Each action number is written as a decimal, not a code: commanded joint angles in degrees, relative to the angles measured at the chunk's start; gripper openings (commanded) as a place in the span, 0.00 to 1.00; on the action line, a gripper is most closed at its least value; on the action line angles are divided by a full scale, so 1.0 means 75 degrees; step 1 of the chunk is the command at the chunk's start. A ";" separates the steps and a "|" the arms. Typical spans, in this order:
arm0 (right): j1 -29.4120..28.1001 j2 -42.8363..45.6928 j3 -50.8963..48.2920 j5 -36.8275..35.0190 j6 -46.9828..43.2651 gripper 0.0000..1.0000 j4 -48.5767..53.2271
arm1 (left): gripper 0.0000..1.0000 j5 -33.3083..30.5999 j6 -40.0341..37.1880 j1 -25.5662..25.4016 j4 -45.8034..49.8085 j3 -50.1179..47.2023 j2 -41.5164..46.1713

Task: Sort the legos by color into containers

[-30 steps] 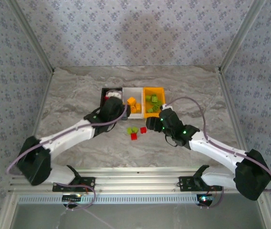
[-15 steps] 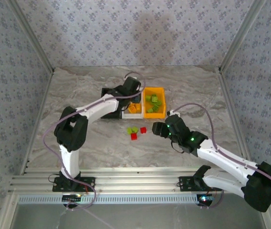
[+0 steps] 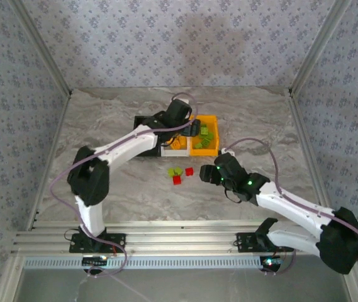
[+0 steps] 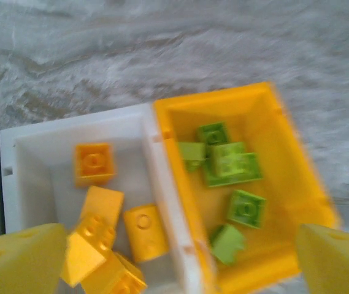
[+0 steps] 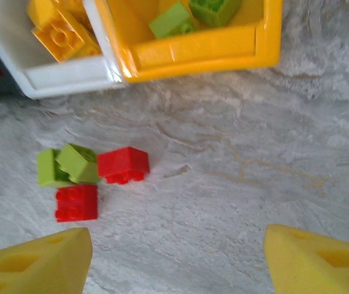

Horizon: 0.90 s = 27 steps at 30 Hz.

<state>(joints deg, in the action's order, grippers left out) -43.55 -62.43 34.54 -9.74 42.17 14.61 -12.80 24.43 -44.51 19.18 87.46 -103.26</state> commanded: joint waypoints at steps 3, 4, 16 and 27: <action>-0.0131 -0.1123 0.0602 0.0287 -0.0300 0.75 -0.0373 | 0.99 -0.0043 0.0158 -0.0610 -0.0569 -0.1482 0.2169; -0.0185 -0.1380 0.0723 0.0298 -0.0367 0.74 -0.0439 | 0.99 -0.0129 0.0245 -0.0731 -0.0683 -0.1938 0.2527; -0.0337 -0.3682 0.2004 0.0255 -0.0749 0.71 -0.0743 | 0.99 -0.1220 0.1754 -0.1284 -0.0319 -0.6094 0.6394; -0.0403 -0.4342 0.2086 0.0062 -0.0640 0.64 -0.0512 | 0.99 -0.1646 0.2320 -0.1284 0.0267 -0.6855 0.7386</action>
<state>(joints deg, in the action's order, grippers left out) -46.28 -94.00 48.71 -7.44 37.65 8.71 -23.16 40.21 -53.76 19.79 36.05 -48.84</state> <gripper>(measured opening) 0.651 0.994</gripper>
